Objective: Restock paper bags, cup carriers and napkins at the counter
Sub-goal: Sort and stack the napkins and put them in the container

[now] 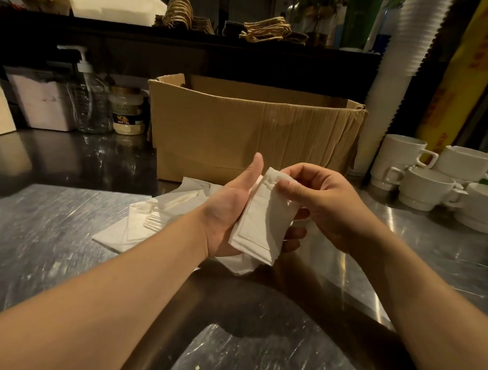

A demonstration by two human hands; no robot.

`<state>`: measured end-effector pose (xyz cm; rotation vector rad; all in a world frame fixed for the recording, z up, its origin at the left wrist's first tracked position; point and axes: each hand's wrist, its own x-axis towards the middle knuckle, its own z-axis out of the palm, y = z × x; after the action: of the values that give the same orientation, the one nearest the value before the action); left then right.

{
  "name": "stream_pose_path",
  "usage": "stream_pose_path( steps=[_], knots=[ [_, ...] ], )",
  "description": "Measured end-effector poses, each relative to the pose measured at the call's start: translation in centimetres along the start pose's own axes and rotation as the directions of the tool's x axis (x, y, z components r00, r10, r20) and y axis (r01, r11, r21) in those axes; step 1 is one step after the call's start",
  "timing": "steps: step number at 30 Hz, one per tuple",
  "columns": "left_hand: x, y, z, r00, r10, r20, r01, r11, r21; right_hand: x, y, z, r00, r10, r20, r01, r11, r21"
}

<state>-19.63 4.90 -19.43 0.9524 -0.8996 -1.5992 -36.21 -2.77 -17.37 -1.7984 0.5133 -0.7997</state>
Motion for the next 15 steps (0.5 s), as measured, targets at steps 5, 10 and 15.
stream_pose_path(
  steps=[5, 10, 15],
  knots=[
    [-0.1, -0.2, -0.1, 0.998, -0.014, 0.064, 0.017, 0.999, -0.049, 0.1, 0.5, 0.6, 0.998, -0.034, -0.049, 0.026, 0.988, -0.155],
    [0.0, 0.0, -0.2, 0.996, 0.033, 0.079, -0.018, 0.983, -0.184, -0.5, 0.7, 0.6, 0.974, -0.094, 0.207, 0.172, 0.901, -0.397],
    [-0.2, 0.0, 0.3, 0.994, 0.107, 0.039, -0.096, 0.972, -0.215, -0.9, 0.3, 1.4, 0.958, -0.023, 0.286, 0.184, 0.815, -0.55]
  ],
)
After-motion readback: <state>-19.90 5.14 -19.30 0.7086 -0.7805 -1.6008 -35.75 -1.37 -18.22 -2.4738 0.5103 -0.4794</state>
